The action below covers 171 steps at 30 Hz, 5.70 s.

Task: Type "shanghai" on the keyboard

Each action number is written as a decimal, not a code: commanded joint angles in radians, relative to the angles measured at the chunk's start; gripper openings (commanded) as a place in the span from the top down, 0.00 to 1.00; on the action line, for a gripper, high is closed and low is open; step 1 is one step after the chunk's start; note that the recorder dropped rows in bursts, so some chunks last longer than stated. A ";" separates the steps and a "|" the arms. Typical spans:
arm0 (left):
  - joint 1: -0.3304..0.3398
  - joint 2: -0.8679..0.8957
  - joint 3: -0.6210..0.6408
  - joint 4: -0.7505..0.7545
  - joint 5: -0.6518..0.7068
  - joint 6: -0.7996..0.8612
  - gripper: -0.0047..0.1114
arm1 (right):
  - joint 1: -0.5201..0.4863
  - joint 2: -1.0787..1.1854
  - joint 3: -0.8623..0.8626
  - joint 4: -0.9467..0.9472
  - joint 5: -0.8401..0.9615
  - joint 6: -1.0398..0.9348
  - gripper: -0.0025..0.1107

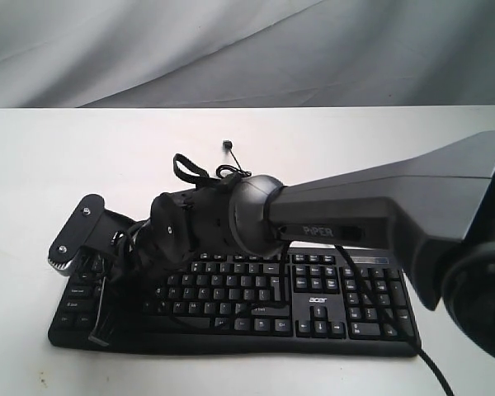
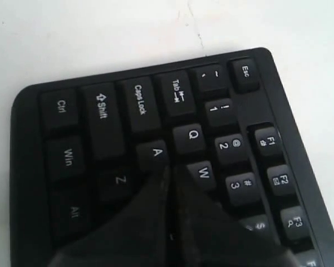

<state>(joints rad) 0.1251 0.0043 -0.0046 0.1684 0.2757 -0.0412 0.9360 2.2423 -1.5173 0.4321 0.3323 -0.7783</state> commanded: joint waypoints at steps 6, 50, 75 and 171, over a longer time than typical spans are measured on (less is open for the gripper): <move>-0.007 -0.004 0.005 -0.002 -0.010 -0.004 0.96 | -0.008 -0.090 0.009 -0.034 0.025 0.023 0.98; -0.007 -0.004 0.005 -0.002 -0.010 -0.004 0.96 | -0.051 -0.183 0.341 0.014 -0.185 0.027 0.98; -0.007 -0.004 0.005 -0.002 -0.010 -0.004 0.96 | 0.011 -0.053 -0.030 -0.036 -0.003 0.038 0.98; -0.007 -0.004 0.005 -0.002 -0.010 -0.004 0.96 | -0.018 -0.265 0.409 0.004 -0.175 0.046 0.98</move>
<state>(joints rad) 0.1251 0.0043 -0.0046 0.1684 0.2757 -0.0412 0.9071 1.9784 -1.1069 0.4345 0.1742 -0.7296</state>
